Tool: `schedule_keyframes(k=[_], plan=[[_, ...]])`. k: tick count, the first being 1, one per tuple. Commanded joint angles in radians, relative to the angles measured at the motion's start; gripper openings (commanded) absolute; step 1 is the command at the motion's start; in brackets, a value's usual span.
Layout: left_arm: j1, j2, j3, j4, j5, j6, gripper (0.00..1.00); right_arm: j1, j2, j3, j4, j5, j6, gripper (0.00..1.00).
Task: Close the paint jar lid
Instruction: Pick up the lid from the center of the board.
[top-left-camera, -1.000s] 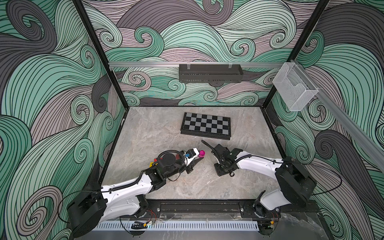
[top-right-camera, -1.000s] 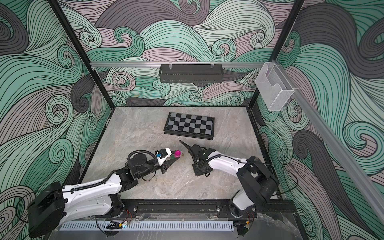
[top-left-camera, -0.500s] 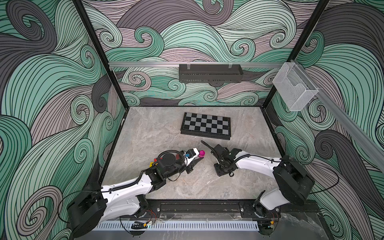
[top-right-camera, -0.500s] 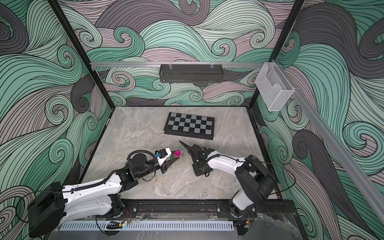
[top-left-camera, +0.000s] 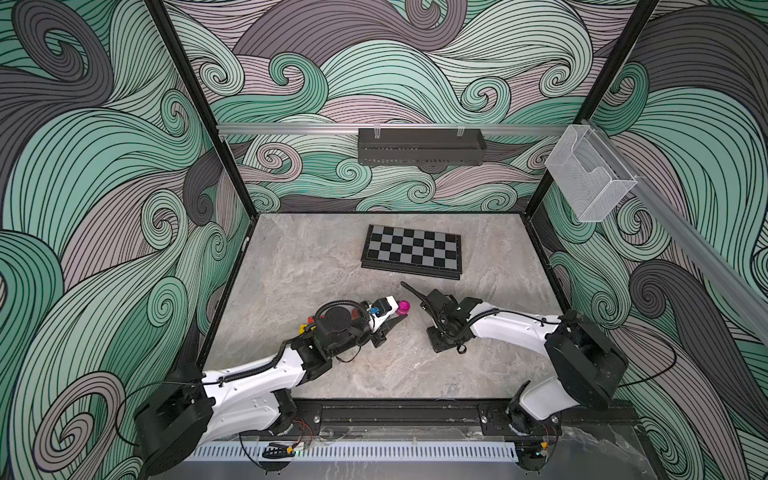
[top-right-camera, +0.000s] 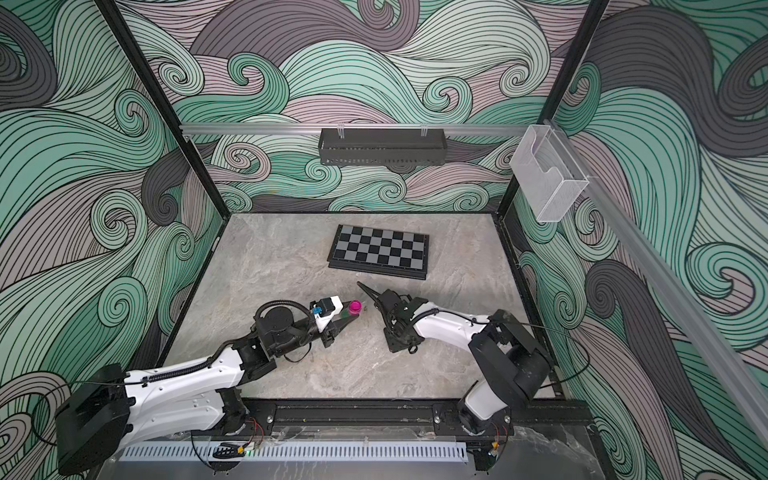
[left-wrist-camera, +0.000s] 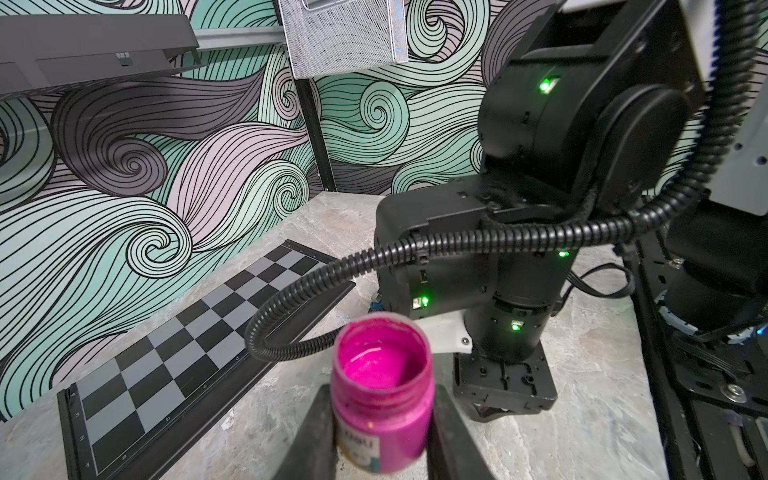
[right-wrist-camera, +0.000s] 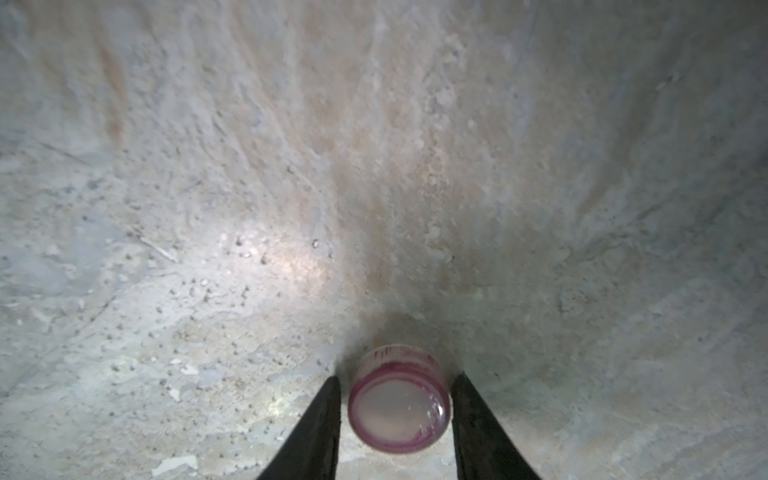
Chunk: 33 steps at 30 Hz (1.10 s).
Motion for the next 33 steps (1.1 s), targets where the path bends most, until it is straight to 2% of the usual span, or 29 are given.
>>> schedule_keyframes(k=[1, 18, 26, 33], plan=[[0.0, 0.0, 0.005, 0.027, 0.0, -0.006, 0.12, 0.008, 0.026, 0.019, 0.034, 0.023, 0.015, 0.46], [0.001, 0.002, 0.004, 0.023, 0.0, -0.004, 0.12, 0.015, 0.006, 0.028, 0.03, 0.018, 0.007, 0.31], [0.0, -0.011, -0.004, -0.004, 0.034, 0.008, 0.12, 0.011, -0.174, 0.074, -0.034, -0.028, -0.073, 0.29], [0.001, -0.022, 0.001, -0.052, 0.093, 0.027, 0.11, -0.005, -0.365, 0.157, -0.113, -0.162, -0.169, 0.28]])
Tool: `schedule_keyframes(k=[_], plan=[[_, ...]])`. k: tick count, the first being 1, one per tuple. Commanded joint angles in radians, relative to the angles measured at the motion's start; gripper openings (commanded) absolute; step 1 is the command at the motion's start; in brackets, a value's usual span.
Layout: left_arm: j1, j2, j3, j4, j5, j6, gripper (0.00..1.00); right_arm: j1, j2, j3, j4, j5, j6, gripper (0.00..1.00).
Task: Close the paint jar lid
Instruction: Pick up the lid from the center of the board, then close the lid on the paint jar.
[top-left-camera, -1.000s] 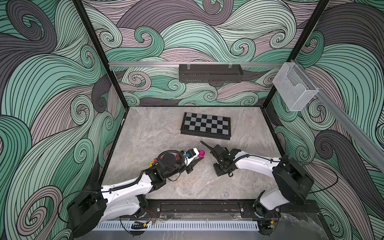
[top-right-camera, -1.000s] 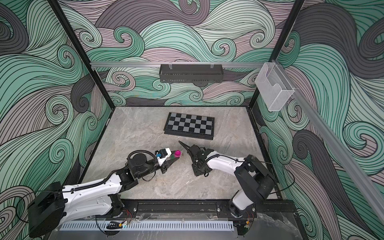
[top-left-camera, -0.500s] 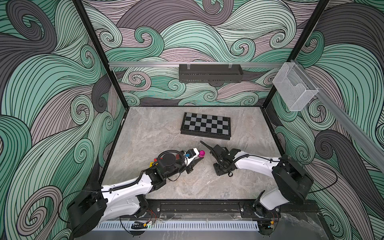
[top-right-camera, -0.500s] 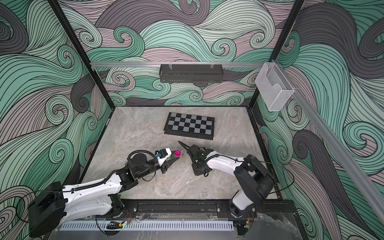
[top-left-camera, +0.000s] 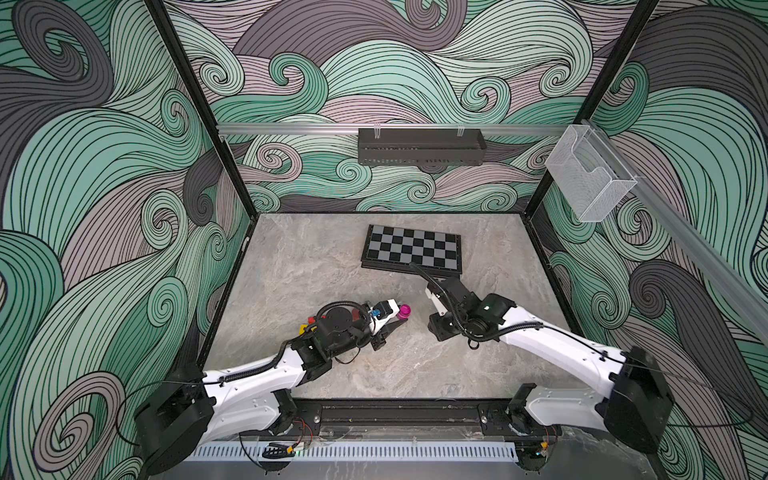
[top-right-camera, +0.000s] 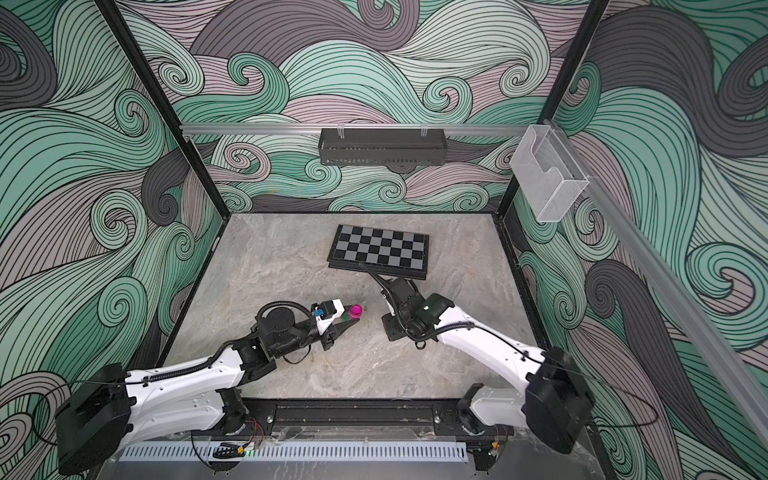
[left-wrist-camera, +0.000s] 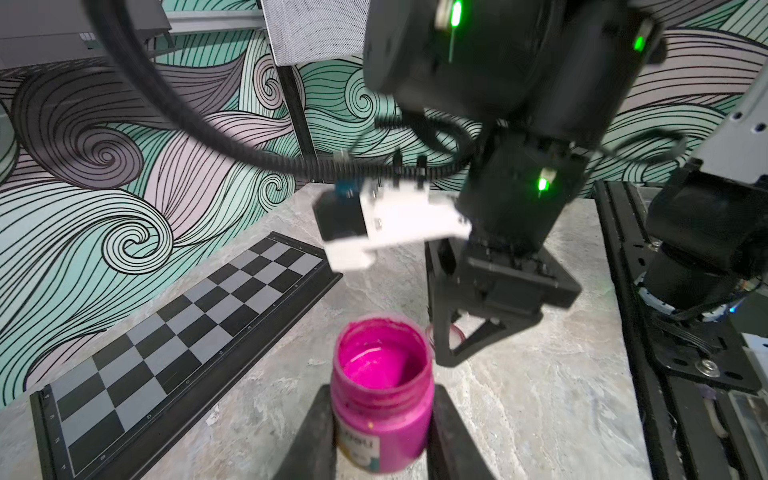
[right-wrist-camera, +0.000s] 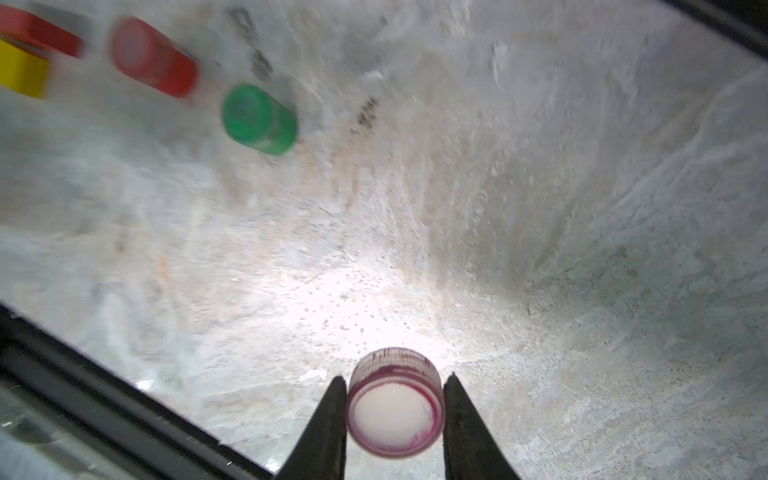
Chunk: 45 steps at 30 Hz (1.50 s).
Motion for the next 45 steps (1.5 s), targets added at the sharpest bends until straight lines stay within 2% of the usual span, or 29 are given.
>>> schedule_keyframes(k=[1, 10, 18, 28, 45], plan=[[0.0, -0.026, 0.008, -0.027, 0.053, 0.02, 0.11, -0.008, -0.053, 0.063, -0.042, -0.097, -0.068, 0.28], [0.0, -0.04, 0.027, -0.098, 0.121, 0.038, 0.11, -0.01, -0.135, 0.181, -0.087, -0.296, -0.122, 0.26], [0.0, -0.028, 0.073, -0.164, 0.184, 0.062, 0.11, -0.003, -0.105, 0.224, -0.086, -0.377, -0.147, 0.26], [0.0, -0.018, 0.111, -0.22, 0.239, 0.086, 0.11, 0.012, -0.044, 0.238, -0.093, -0.388, -0.183, 0.26], [0.001, -0.003, 0.139, -0.254, 0.268, 0.107, 0.11, 0.049, 0.013, 0.24, -0.096, -0.431, -0.221, 0.26]])
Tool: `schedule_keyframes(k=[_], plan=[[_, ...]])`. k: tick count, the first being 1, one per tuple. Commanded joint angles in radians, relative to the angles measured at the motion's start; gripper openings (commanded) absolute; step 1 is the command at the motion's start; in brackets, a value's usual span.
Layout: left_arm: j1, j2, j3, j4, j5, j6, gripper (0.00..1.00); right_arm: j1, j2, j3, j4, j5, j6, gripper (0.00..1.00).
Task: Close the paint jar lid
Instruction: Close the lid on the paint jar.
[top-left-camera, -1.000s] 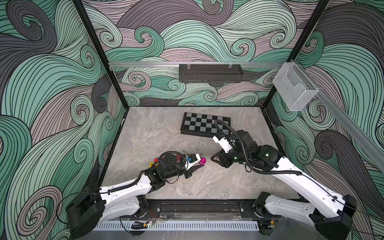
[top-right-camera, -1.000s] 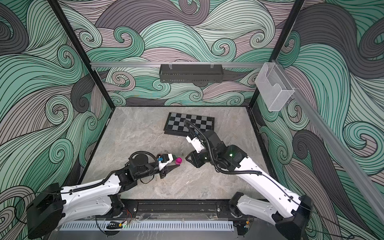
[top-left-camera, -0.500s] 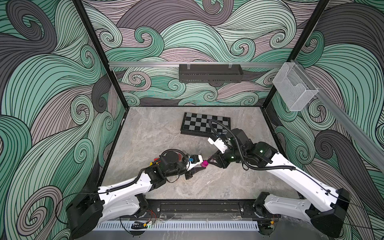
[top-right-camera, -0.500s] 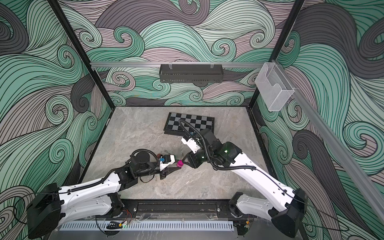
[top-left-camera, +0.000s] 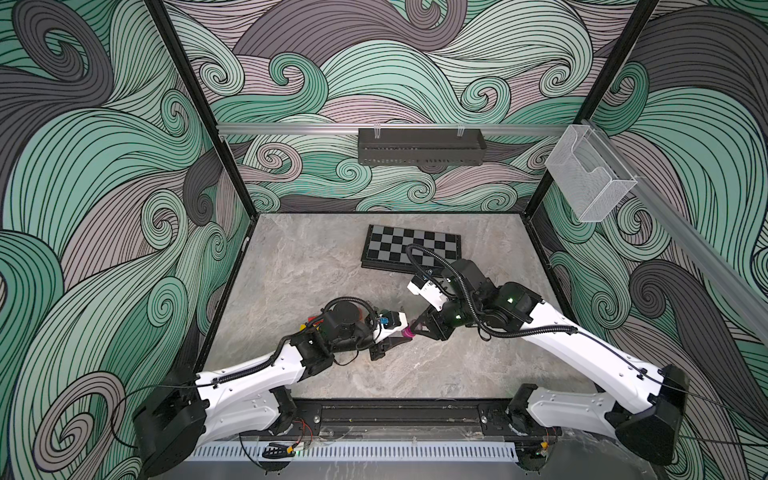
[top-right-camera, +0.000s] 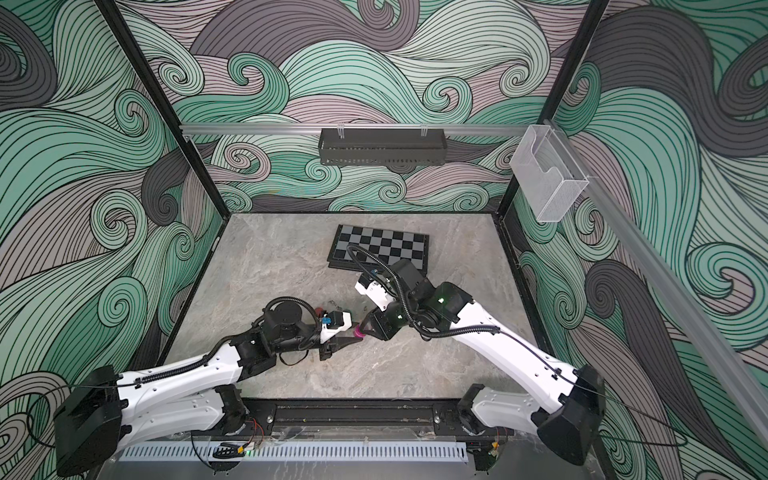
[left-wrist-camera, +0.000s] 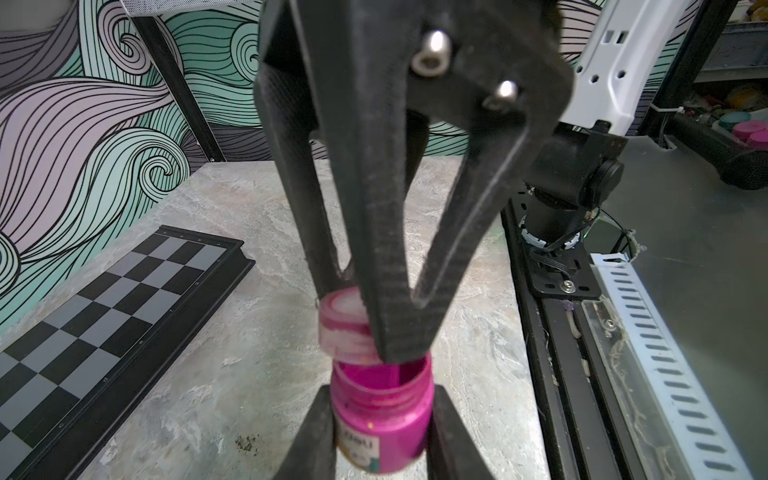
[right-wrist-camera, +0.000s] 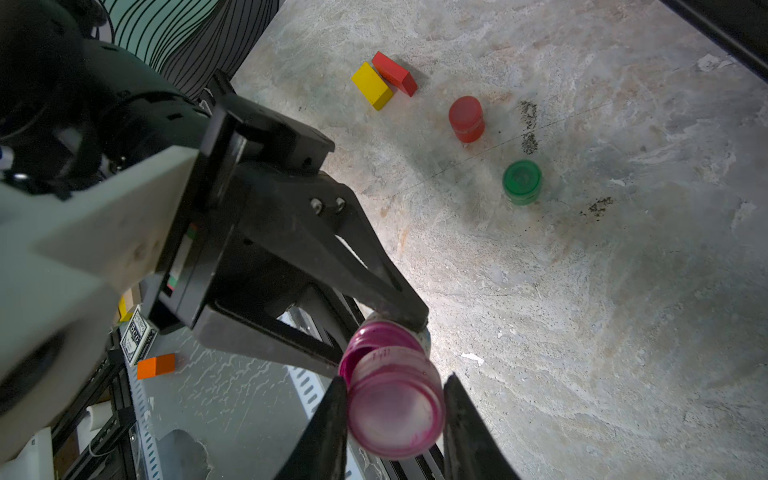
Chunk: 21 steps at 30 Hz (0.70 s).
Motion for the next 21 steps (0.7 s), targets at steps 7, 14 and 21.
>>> schedule_keyframes(k=[7, 14, 21], plan=[[0.0, 0.011, 0.061, -0.022, 0.063, 0.027, 0.11, 0.025, 0.053, 0.036, 0.008, -0.033, -0.057, 0.25], [0.0, 0.016, 0.072, -0.045, 0.079, 0.041, 0.11, 0.057, 0.081, 0.038, -0.003, -0.04, -0.121, 0.24], [0.0, 0.021, 0.086, -0.061, 0.097, 0.051, 0.11, 0.077, 0.108, 0.037, -0.003, -0.033, -0.198, 0.24]])
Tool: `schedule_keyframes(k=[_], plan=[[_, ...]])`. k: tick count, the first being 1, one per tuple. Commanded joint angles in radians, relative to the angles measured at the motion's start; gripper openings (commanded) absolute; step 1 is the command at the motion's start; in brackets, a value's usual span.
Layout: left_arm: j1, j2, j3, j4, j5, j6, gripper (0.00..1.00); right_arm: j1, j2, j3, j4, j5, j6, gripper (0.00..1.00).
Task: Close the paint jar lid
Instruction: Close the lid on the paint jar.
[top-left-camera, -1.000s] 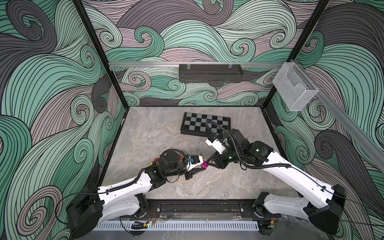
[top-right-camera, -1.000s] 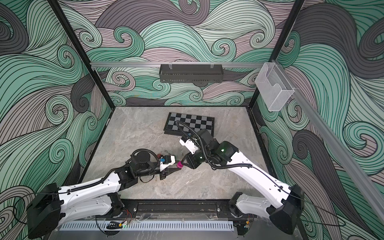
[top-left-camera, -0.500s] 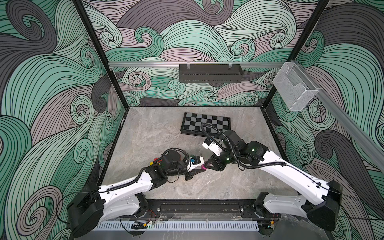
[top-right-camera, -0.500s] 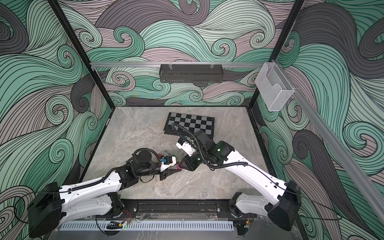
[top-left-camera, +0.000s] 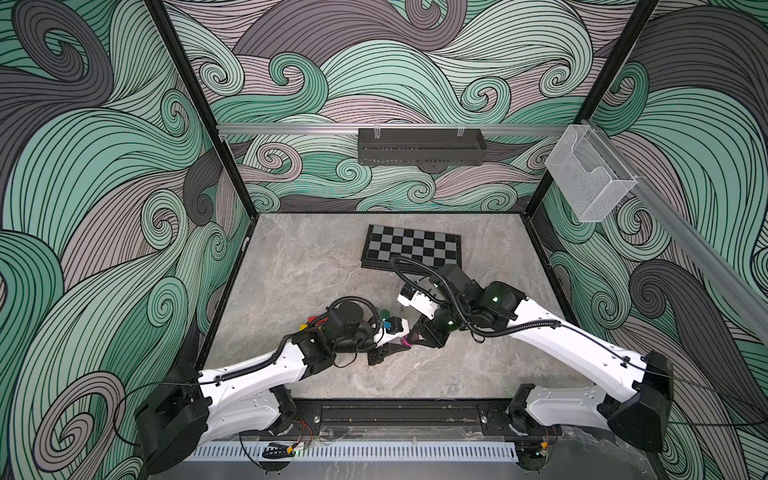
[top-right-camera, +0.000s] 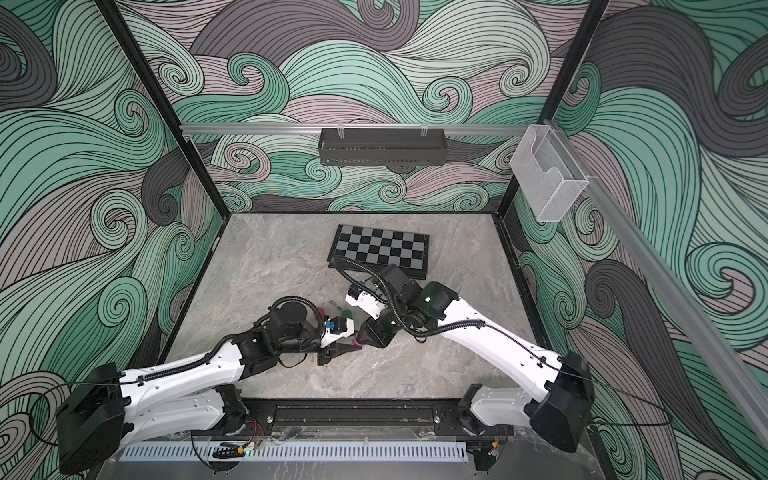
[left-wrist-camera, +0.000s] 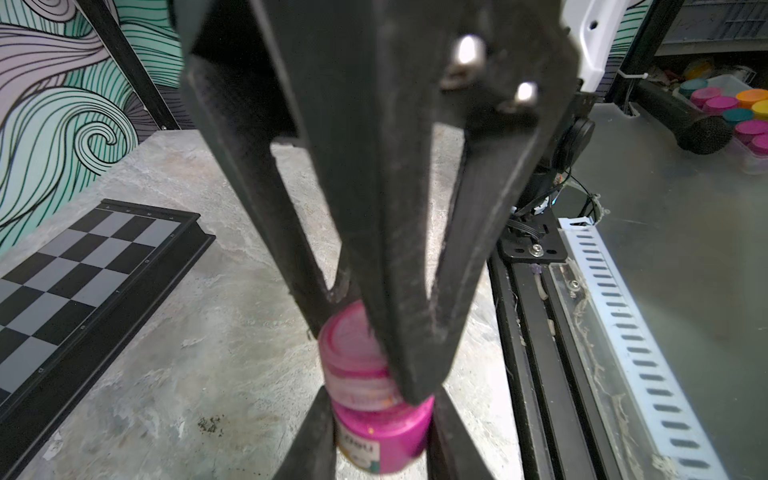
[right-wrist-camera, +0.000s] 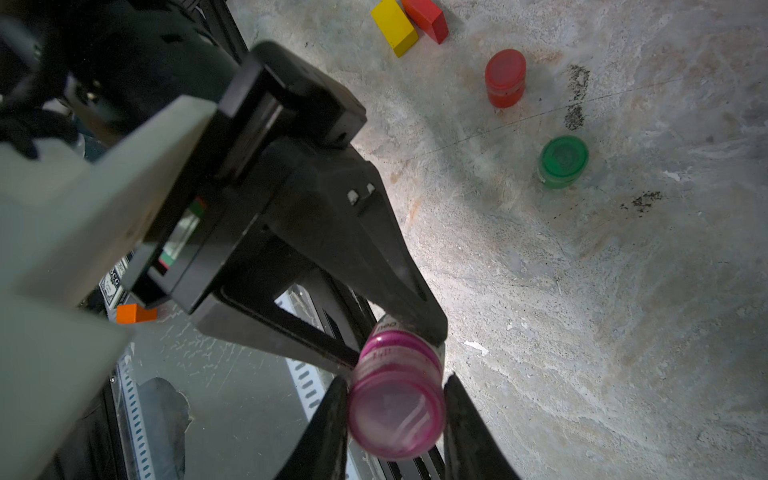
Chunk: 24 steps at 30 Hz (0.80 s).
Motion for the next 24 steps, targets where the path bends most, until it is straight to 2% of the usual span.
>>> schedule_keyframes(k=[1, 11, 18, 24], plan=[[0.001, 0.001, 0.071, 0.051, 0.035, 0.017, 0.11, 0.024, 0.037, 0.025, 0.038, -0.026, -0.087, 0.25], [0.001, -0.01, 0.066, 0.076, 0.024, 0.019, 0.11, 0.032, -0.013, -0.039, 0.135, -0.043, -0.177, 0.25], [0.0, -0.02, 0.054, 0.128, -0.004, 0.007, 0.11, 0.048, -0.043, -0.085, 0.201, 0.018, -0.168, 0.23], [0.001, -0.028, 0.063, 0.123, 0.012, 0.005, 0.11, 0.058, -0.077, -0.127, 0.234, 0.071, -0.23, 0.2]])
